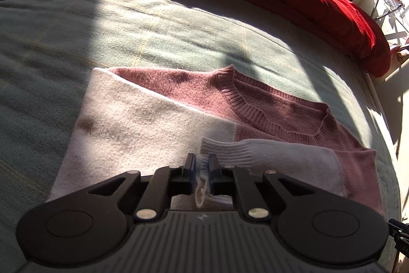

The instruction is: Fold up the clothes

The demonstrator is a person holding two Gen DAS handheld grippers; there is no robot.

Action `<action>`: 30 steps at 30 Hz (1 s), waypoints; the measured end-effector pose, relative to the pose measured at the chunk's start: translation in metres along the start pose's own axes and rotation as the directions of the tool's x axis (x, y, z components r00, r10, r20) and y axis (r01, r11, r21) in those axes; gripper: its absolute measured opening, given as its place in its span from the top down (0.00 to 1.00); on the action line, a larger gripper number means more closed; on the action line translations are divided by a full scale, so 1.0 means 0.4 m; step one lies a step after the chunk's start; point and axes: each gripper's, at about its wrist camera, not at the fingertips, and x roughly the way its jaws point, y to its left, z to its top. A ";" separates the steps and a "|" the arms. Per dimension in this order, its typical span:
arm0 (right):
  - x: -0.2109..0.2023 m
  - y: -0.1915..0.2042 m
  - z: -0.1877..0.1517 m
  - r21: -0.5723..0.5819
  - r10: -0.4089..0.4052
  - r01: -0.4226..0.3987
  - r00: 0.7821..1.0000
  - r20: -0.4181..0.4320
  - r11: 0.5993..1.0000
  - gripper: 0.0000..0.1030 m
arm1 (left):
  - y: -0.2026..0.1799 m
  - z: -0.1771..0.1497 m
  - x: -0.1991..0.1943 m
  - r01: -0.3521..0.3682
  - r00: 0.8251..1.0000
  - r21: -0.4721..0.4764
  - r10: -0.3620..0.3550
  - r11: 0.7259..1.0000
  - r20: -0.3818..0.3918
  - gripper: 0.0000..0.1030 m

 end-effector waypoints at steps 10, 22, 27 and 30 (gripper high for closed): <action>0.123 0.063 0.046 -0.027 0.055 -0.057 0.996 -0.064 0.998 0.73 | -0.061 0.014 -0.066 0.035 0.999 0.097 -0.038 0.995 0.026 0.92; 0.113 0.058 0.060 0.018 0.064 -0.063 0.997 -0.050 0.998 0.72 | -0.239 -0.091 0.010 0.073 0.997 0.461 -0.046 0.884 -0.069 0.86; 0.092 0.030 0.096 0.086 0.077 -0.078 0.997 0.021 0.993 0.73 | -0.218 -0.095 0.012 0.095 0.994 0.434 -0.063 0.896 -0.087 0.85; 0.145 0.018 0.108 0.111 0.073 -0.070 0.997 -0.022 0.991 0.75 | -0.214 -0.089 0.015 0.101 0.993 0.416 -0.066 0.904 -0.098 0.84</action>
